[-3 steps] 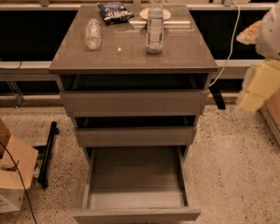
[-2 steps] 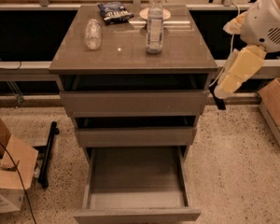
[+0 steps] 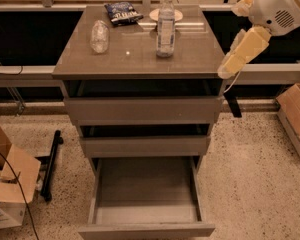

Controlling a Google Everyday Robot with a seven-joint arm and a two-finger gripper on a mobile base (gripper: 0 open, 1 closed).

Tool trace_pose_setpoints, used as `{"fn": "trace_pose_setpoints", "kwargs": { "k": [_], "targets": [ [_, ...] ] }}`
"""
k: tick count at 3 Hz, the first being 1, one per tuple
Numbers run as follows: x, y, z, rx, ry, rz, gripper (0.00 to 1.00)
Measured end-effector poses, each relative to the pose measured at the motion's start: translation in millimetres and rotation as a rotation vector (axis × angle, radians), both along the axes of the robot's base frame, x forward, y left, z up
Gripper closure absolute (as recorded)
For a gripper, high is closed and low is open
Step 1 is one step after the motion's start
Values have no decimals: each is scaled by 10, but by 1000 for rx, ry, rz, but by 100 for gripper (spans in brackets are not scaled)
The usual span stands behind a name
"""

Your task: Place blue plastic bottle into bottom drawer

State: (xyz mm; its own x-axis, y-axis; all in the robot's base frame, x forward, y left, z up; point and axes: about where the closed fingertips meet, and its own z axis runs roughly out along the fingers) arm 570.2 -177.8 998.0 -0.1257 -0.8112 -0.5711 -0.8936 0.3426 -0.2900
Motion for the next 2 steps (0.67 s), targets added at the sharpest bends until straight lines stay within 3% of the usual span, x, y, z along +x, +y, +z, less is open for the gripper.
{"fn": "trace_pose_setpoints", "kwargs": {
  "k": [1,2],
  "targets": [
    [31,-3,-41,-4,11,-9,0],
    [379,16,-126,35,-19,-60,0]
  ]
}}
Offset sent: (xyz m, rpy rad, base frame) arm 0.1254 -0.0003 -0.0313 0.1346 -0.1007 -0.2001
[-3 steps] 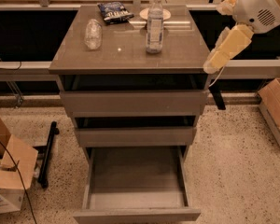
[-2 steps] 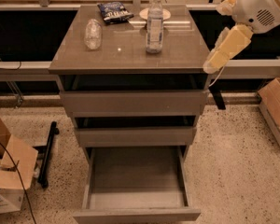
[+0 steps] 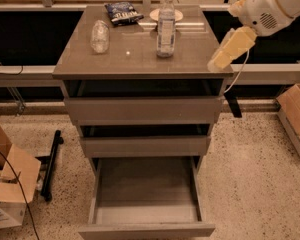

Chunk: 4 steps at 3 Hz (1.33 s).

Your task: Place blue plastic bottle into bottom drawer

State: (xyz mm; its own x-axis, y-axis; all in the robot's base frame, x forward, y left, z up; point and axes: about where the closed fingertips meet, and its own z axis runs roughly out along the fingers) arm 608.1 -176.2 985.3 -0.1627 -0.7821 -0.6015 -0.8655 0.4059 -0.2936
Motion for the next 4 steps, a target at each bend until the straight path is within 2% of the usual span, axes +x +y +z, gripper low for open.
{"fn": "trace_pose_setpoints", "kwargs": {
  "k": [1,2,3,4],
  "targets": [
    [724,126,-204,73,-36,-51,0],
    [724,126,-204,73,-36,-51,0],
    [889,211,-247,107,-72,-77,0],
    [1352,482,-362,196,-126,-89,0]
  ]
}}
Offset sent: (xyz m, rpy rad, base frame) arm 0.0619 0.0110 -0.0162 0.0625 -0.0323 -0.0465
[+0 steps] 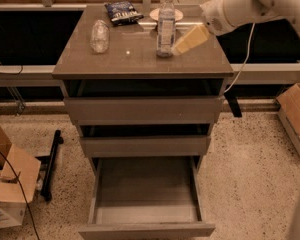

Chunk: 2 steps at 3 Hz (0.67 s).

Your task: Place blue plastic bottle into bottom drawer

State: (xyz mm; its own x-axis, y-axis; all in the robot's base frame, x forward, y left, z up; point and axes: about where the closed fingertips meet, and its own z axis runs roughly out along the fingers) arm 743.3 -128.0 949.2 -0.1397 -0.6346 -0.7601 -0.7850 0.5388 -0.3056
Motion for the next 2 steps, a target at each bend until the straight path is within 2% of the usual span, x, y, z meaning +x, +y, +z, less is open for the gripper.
{"fn": "trace_pose_setpoints", "kwargs": {
  "k": [2],
  "targets": [
    [941,287,-329,139,-48,-38,0]
  ]
}}
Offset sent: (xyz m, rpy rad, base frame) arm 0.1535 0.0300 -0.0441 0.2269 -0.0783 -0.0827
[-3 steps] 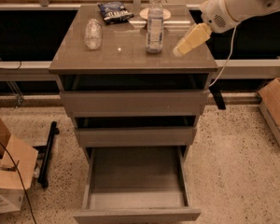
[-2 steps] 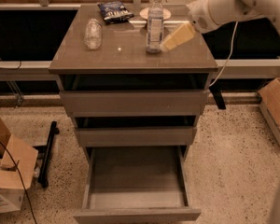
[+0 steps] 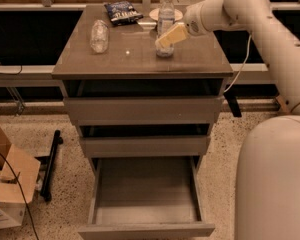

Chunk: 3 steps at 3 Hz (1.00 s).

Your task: Place blue plastic bottle into bottom drawer

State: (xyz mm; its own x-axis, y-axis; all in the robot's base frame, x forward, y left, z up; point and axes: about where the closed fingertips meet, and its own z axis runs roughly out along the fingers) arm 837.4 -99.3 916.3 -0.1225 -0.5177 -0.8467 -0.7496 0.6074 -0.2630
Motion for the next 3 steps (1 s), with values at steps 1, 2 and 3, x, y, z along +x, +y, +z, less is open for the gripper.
{"fn": "trace_pose_setpoints", "kwargs": {
  "k": [1,2,3],
  "targets": [
    [370,-13,-142,99,-2,-41,3],
    [434,49,-211,121,14,-30,25],
    [295,125,-198,117,36,6,50]
  ]
}}
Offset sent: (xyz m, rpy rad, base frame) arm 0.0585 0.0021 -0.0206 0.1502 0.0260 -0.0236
